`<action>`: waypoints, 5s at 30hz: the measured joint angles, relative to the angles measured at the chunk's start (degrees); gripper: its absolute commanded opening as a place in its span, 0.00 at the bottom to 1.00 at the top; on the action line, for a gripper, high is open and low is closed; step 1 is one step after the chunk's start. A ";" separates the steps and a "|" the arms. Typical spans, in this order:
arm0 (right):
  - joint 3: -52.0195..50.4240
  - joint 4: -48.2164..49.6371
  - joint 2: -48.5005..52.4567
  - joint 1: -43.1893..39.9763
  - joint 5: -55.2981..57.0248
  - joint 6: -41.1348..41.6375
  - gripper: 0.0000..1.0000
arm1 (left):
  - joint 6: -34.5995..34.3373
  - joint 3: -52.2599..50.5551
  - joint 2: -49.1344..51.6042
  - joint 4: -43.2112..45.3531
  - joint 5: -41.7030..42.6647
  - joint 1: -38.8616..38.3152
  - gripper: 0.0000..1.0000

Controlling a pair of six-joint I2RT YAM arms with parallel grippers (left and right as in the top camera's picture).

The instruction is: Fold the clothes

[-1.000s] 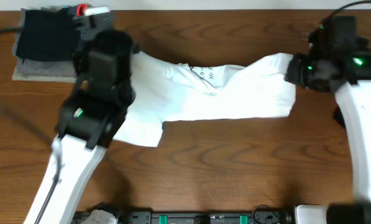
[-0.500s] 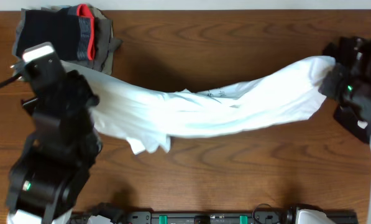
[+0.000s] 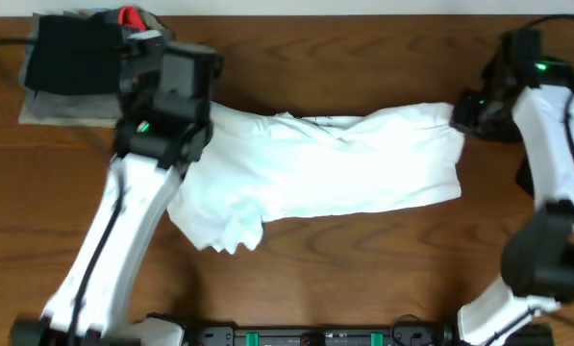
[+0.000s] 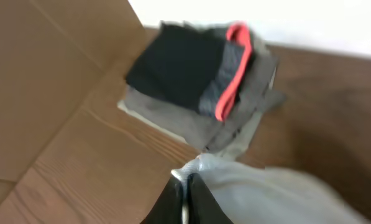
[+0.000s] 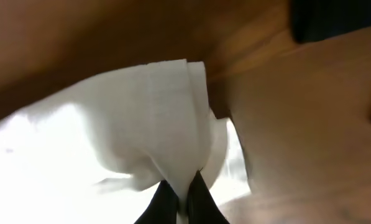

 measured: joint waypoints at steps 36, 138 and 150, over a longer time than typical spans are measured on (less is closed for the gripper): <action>4.59 18.05 16.57 2.73 -6.86 -7.76 0.25 | -3.06 0.00 15.54 6.71 2.75 0.13 0.06; 14.64 11.74 -5.44 -5.40 0.98 -1.97 0.01 | -1.03 0.00 12.48 7.82 2.91 0.22 0.07; 14.64 5.53 -12.61 -5.92 0.09 -3.41 0.01 | 0.87 0.00 -2.27 6.29 3.43 0.22 0.07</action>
